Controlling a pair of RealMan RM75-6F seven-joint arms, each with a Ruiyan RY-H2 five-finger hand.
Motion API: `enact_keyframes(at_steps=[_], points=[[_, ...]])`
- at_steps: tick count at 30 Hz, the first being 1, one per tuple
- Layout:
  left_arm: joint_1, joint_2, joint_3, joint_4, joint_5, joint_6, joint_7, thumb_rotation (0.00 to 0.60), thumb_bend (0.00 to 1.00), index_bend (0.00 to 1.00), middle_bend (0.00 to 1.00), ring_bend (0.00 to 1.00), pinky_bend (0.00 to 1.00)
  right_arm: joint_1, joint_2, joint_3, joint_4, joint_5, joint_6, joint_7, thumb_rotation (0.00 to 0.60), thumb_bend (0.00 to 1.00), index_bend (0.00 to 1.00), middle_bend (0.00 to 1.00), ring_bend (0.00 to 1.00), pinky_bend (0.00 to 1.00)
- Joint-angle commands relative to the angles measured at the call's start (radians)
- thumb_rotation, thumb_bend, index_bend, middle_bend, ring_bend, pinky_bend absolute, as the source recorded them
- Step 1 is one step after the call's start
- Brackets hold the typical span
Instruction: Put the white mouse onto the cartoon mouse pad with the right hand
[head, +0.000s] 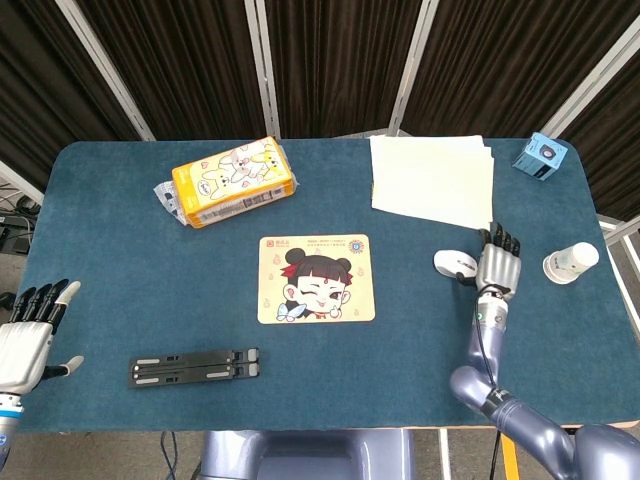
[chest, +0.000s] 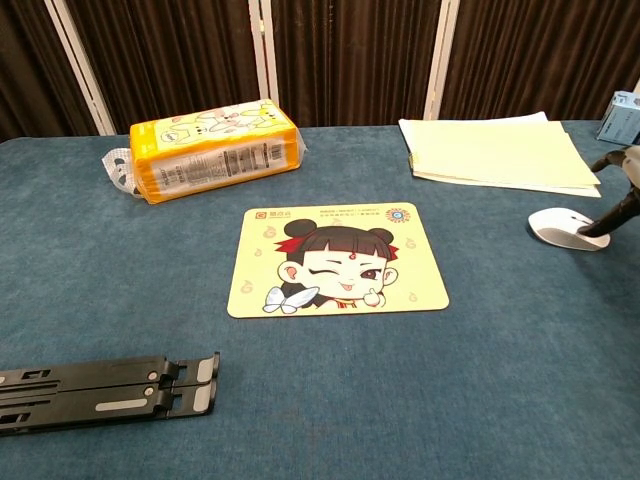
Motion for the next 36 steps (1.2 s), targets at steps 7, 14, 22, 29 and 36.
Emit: enact_keyframes(at_steps=[7, 14, 22, 29, 36], points=[[-0.003, 0.006, 0.002, -0.005, -0.009, -0.012, -0.002, 0.600, 0.01, 0.00, 0.00, 0.00, 0.00, 0.041, 0.040, 0.014, -0.047, 0.133, -0.092, -0.116, 0.600, 0.20, 0.22, 0.01, 0.00, 0.00], [-0.008, 0.012, 0.004, -0.012, -0.018, -0.028, 0.000, 0.600, 0.01, 0.00, 0.00, 0.00, 0.00, 0.061, 0.076, 0.003, -0.123, 0.245, -0.097, -0.208, 0.600, 0.20, 0.22, 0.01, 0.00, 0.00], [-0.013, 0.013, 0.003, -0.018, -0.027, -0.036, 0.008, 0.600, 0.01, 0.00, 0.00, 0.00, 0.00, 0.089, 0.127, 0.010, -0.234, 0.268, -0.039, -0.223, 0.600, 0.20, 0.22, 0.01, 0.00, 0.00], [-0.011, 0.017, 0.005, -0.020, -0.023, -0.033, 0.002, 0.600, 0.01, 0.00, 0.00, 0.00, 0.00, 0.108, 0.144, -0.001, -0.278, 0.322, -0.011, -0.253, 0.600, 0.20, 0.22, 0.01, 0.00, 0.00], [-0.012, 0.018, 0.007, -0.019, -0.021, -0.034, -0.003, 0.600, 0.01, 0.00, 0.00, 0.00, 0.00, 0.117, 0.136, -0.023, -0.246, 0.399, -0.019, -0.284, 0.600, 0.19, 0.22, 0.01, 0.00, 0.00]])
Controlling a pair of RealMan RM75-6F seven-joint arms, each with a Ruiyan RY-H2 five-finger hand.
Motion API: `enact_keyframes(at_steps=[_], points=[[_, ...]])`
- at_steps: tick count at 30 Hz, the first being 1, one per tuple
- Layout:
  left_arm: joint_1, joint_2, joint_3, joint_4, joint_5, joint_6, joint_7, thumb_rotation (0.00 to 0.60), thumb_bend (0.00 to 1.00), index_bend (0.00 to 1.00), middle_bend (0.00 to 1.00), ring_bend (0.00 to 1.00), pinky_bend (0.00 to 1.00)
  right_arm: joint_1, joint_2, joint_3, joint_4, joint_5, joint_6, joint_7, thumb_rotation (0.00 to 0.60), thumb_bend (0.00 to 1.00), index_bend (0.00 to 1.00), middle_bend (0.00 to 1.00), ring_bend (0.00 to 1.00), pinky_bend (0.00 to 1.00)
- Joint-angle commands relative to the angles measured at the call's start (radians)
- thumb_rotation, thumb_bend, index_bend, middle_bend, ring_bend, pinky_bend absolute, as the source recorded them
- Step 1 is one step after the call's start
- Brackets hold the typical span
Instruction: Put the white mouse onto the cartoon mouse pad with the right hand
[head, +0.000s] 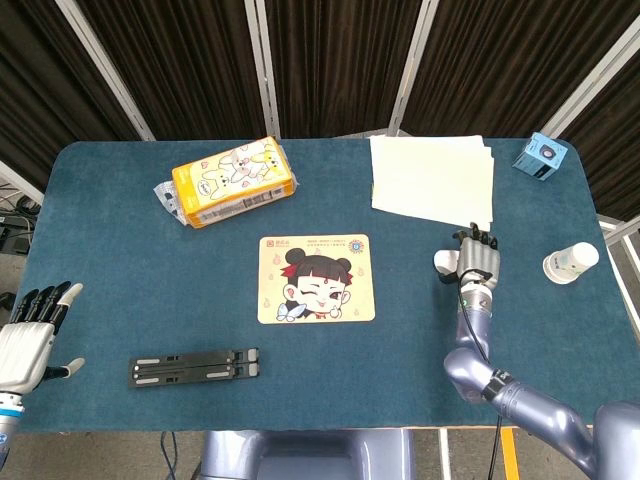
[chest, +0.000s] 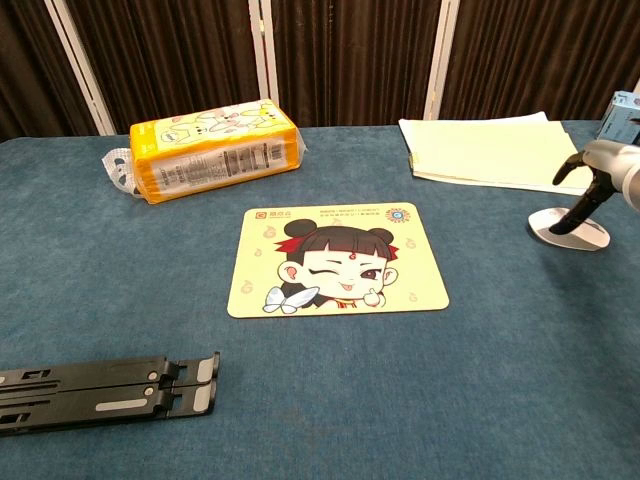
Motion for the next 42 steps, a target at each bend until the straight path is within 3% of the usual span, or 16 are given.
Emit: enact_keyframes(at_steps=[1, 11, 15, 18, 20, 22, 25, 35, 42], points=[[-0.001, -0.001, 0.000, 0.000, -0.001, -0.002, 0.001, 0.600, 0.01, 0.00, 0.00, 0.00, 0.00, 0.005, -0.007, -0.014, 0.024, 0.029, -0.007, -0.013, 0.600, 0.19, 0.22, 0.01, 0.00, 0.00], [-0.006, -0.003, -0.001, -0.005, -0.008, -0.009, 0.013, 0.600, 0.01, 0.00, 0.00, 0.00, 0.00, 0.016, -0.025, -0.029, 0.094, 0.052, -0.052, 0.018, 0.600, 0.20, 0.22, 0.01, 0.00, 0.00], [-0.007, -0.003, 0.000, -0.006, -0.010, -0.013, 0.019, 0.600, 0.01, 0.00, 0.00, 0.00, 0.00, 0.020, -0.039, -0.044, 0.130, 0.049, -0.069, 0.029, 0.600, 0.24, 0.23, 0.01, 0.00, 0.00], [-0.007, -0.002, 0.001, -0.007, -0.011, -0.012, 0.022, 0.600, 0.01, 0.00, 0.00, 0.00, 0.00, 0.021, -0.052, -0.054, 0.162, 0.049, -0.085, 0.041, 0.600, 0.29, 0.30, 0.10, 0.00, 0.01], [-0.007, -0.002, 0.001, -0.007, -0.012, -0.013, 0.023, 0.600, 0.01, 0.00, 0.00, 0.00, 0.00, 0.021, -0.059, -0.057, 0.177, 0.037, -0.089, 0.056, 0.600, 0.33, 0.38, 0.22, 0.05, 0.15], [-0.007, -0.002, 0.000, -0.007, -0.014, -0.013, 0.022, 0.600, 0.01, 0.00, 0.00, 0.00, 0.00, 0.019, -0.064, -0.058, 0.187, 0.006, -0.083, 0.088, 0.600, 0.34, 0.47, 0.37, 0.19, 0.42], [-0.008, -0.003, 0.000, -0.007, -0.017, -0.014, 0.024, 0.600, 0.01, 0.00, 0.00, 0.00, 0.00, 0.013, -0.065, -0.060, 0.177, -0.050, -0.074, 0.141, 0.600, 0.34, 0.55, 0.50, 0.35, 0.58], [-0.009, -0.004, -0.001, -0.008, -0.018, -0.012, 0.034, 0.600, 0.01, 0.00, 0.00, 0.00, 0.00, 0.020, -0.022, -0.062, 0.045, -0.192, -0.042, 0.215, 0.600, 0.33, 0.59, 0.52, 0.37, 0.60], [-0.010, -0.002, -0.001, -0.009, -0.013, -0.010, 0.021, 0.600, 0.01, 0.00, 0.00, 0.00, 0.00, 0.055, 0.007, -0.100, -0.041, -0.356, -0.120, 0.292, 0.600, 0.32, 0.60, 0.52, 0.37, 0.60]])
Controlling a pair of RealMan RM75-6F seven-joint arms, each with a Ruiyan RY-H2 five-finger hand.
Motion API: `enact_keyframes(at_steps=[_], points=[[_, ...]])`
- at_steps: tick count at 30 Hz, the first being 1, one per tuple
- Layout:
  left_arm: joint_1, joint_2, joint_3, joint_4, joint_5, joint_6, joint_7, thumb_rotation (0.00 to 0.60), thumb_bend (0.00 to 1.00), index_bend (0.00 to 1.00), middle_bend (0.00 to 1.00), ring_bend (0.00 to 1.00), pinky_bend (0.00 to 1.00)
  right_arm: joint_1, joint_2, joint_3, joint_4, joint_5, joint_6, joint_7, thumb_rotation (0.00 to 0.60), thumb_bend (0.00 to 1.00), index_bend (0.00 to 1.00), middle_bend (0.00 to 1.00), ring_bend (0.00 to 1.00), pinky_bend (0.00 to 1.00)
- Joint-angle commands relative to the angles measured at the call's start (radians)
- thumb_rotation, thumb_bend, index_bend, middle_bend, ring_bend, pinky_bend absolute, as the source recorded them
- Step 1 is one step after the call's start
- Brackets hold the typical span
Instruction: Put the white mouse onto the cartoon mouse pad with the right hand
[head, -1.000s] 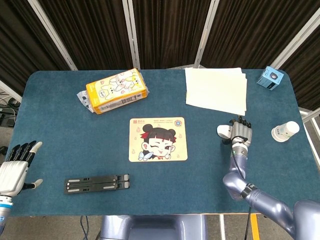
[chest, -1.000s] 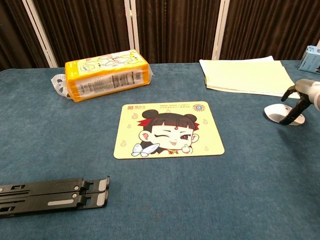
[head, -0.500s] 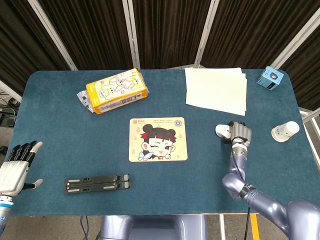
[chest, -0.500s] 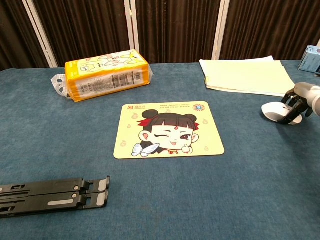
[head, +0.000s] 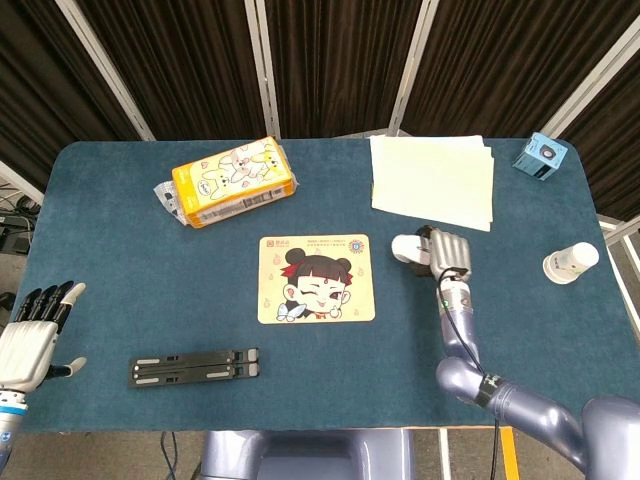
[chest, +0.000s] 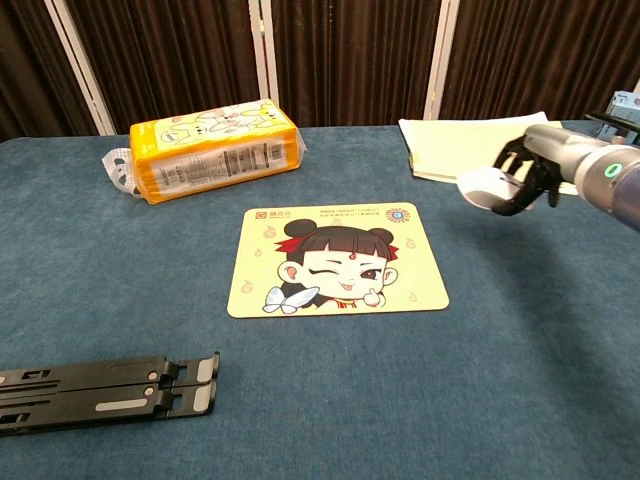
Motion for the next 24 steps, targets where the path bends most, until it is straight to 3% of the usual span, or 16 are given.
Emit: enact_keyframes(at_steps=[1, 13, 24], points=[[0.000, 0.001, 0.001, 0.000, 0.002, 0.000, -0.003, 0.600, 0.01, 0.00, 0.00, 0.00, 0.00, 0.027, 0.014, -0.027, -0.035, -0.086, -0.047, 0.047, 0.600, 0.32, 0.60, 0.52, 0.37, 0.60], [-0.002, 0.013, 0.002, -0.004, -0.008, -0.017, -0.041, 0.600, 0.01, 0.00, 0.00, 0.00, 0.00, 0.144, -0.025, -0.143, 0.111, -0.506, -0.137, 0.220, 0.600, 0.31, 0.61, 0.52, 0.37, 0.59], [-0.007, 0.022, 0.000, -0.019, -0.034, -0.036, -0.043, 0.600, 0.01, 0.00, 0.00, 0.00, 0.00, 0.215, -0.074, -0.236, 0.279, -0.755, -0.125, 0.425, 0.600, 0.29, 0.61, 0.52, 0.37, 0.55]])
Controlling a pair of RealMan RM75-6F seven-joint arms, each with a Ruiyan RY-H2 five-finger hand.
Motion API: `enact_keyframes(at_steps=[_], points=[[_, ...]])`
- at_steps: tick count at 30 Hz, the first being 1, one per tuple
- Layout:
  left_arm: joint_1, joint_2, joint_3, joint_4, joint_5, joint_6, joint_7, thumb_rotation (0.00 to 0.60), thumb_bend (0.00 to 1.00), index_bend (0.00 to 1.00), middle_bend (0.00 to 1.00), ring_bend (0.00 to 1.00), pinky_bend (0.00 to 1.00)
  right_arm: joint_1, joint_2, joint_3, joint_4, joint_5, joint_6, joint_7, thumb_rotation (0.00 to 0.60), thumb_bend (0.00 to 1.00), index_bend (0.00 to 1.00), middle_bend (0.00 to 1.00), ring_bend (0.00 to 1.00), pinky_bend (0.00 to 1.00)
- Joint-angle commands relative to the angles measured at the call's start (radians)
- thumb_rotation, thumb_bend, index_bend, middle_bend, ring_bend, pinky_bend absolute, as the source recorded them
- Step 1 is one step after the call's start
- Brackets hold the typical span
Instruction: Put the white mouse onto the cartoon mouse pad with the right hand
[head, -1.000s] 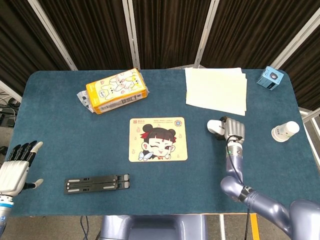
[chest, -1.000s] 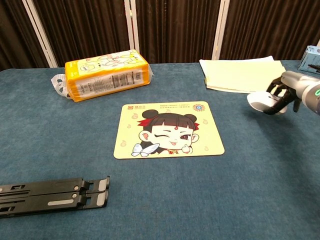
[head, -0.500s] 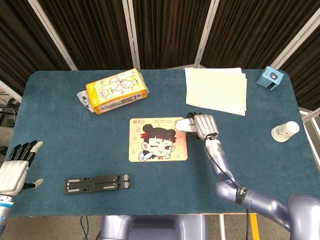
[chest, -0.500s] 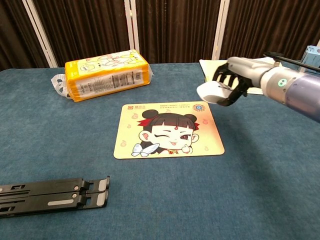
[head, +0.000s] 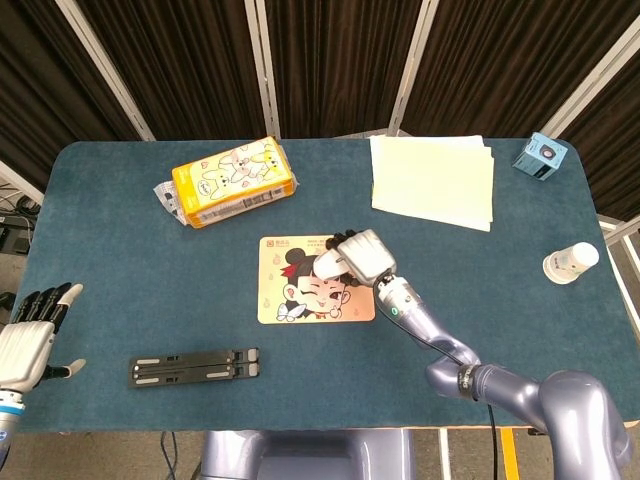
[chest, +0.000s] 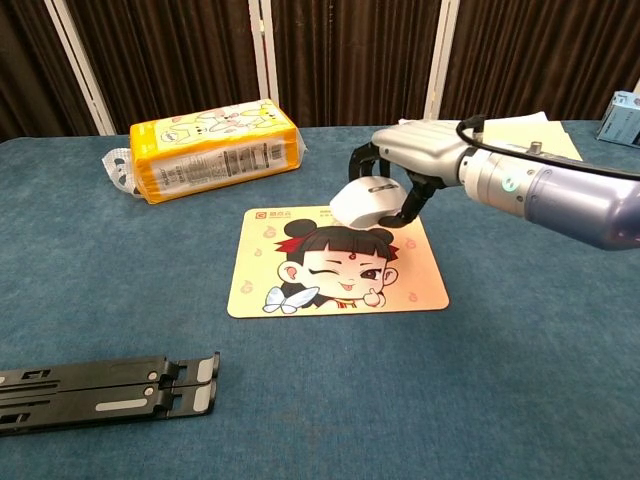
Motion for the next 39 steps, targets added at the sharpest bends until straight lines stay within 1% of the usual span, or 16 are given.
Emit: enact_keyframes(at_steps=[1, 6, 11, 13, 17, 21, 26, 29, 34, 39], points=[[-0.002, 0.002, 0.000, -0.003, -0.003, -0.003, 0.003, 0.600, 0.01, 0.00, 0.00, 0.00, 0.00, 0.036, -0.027, -0.045, 0.072, -0.083, 0.009, 0.072, 0.600, 0.29, 0.61, 0.52, 0.37, 0.55], [-0.004, 0.005, 0.001, -0.009, -0.009, -0.011, 0.006, 0.600, 0.01, 0.00, 0.00, 0.00, 0.00, 0.068, -0.047, -0.095, 0.145, -0.177, 0.026, 0.161, 0.600, 0.28, 0.61, 0.52, 0.37, 0.54], [-0.010, 0.008, 0.002, -0.015, -0.019, -0.025, 0.012, 0.600, 0.01, 0.00, 0.00, 0.00, 0.00, 0.102, -0.081, -0.161, 0.239, -0.284, 0.071, 0.246, 0.600, 0.27, 0.61, 0.52, 0.37, 0.54], [-0.011, 0.009, 0.002, -0.017, -0.025, -0.029, 0.019, 0.600, 0.01, 0.00, 0.00, 0.00, 0.00, 0.110, -0.093, -0.178, 0.266, -0.308, 0.081, 0.272, 0.600, 0.27, 0.62, 0.52, 0.37, 0.53], [-0.013, 0.014, 0.003, -0.026, -0.041, -0.038, 0.036, 0.600, 0.01, 0.00, 0.00, 0.00, 0.00, 0.123, -0.128, -0.221, 0.354, -0.366, 0.126, 0.314, 0.600, 0.27, 0.62, 0.52, 0.37, 0.53], [-0.014, 0.020, 0.008, -0.030, -0.053, -0.048, 0.054, 0.600, 0.01, 0.00, 0.00, 0.00, 0.00, 0.124, -0.154, -0.242, 0.402, -0.393, 0.163, 0.349, 0.600, 0.27, 0.62, 0.52, 0.37, 0.53], [-0.034, 0.053, 0.028, -0.068, -0.132, -0.118, 0.160, 0.600, 0.02, 0.00, 0.00, 0.00, 0.00, 0.135, -0.201, -0.277, 0.503, -0.440, 0.225, 0.394, 0.600, 0.27, 0.62, 0.52, 0.37, 0.53], [-0.047, 0.068, 0.031, -0.095, -0.180, -0.144, 0.216, 0.600, 0.02, 0.00, 0.00, 0.00, 0.00, 0.136, -0.226, -0.293, 0.551, -0.455, 0.254, 0.423, 0.600, 0.27, 0.63, 0.52, 0.37, 0.52], [-0.053, 0.073, 0.031, -0.112, -0.206, -0.145, 0.236, 0.600, 0.02, 0.00, 0.00, 0.00, 0.00, 0.136, -0.265, -0.317, 0.625, -0.478, 0.299, 0.447, 0.600, 0.27, 0.63, 0.52, 0.37, 0.51], [-0.053, 0.073, 0.033, -0.114, -0.208, -0.139, 0.238, 0.600, 0.02, 0.00, 0.00, 0.00, 0.00, 0.136, -0.297, -0.334, 0.678, -0.486, 0.298, 0.445, 0.600, 0.27, 0.63, 0.52, 0.36, 0.48]])
